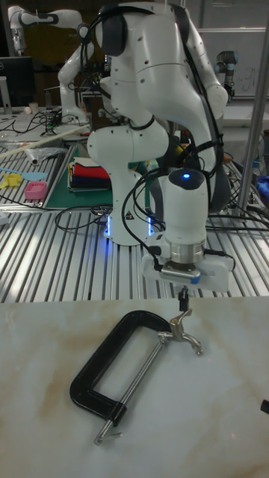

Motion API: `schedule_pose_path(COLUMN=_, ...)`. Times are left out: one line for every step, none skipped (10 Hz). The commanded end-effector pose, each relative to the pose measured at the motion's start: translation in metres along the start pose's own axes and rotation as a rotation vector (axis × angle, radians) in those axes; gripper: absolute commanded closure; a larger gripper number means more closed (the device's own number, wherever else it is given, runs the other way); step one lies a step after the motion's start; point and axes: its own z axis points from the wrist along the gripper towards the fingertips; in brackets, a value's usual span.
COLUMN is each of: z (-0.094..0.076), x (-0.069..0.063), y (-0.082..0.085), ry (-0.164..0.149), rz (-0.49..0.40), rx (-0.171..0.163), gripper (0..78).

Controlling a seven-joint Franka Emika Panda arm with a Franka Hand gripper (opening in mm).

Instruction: Turn off the water tap

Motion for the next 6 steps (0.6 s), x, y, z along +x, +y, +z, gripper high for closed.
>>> schedule_pose_path(z=-0.005, x=-0.018, y=0.016, ry=-0.041, rz=0.102, rx=-0.020, gripper=77.6)
schedule_pose_path(z=-0.006, x=-0.023, y=0.019, ry=-0.042, rz=0.111, rx=-0.021, gripper=77.6)
schedule_pose_path(z=-0.006, x=-0.026, y=0.021, ry=-0.045, rz=0.125, rx=-0.023, gripper=77.6)
schedule_pose_path(z=-0.007, x=-0.027, y=0.022, ry=-0.046, rz=0.139, rx=-0.024, gripper=77.6)
schedule_pose_path(z=-0.007, x=-0.029, y=0.023, ry=-0.045, rz=0.173, rx=-0.027, gripper=77.6)
schedule_pose_path(z=-0.007, x=-0.029, y=0.023, ry=-0.046, rz=0.195, rx=-0.032, gripper=77.6)
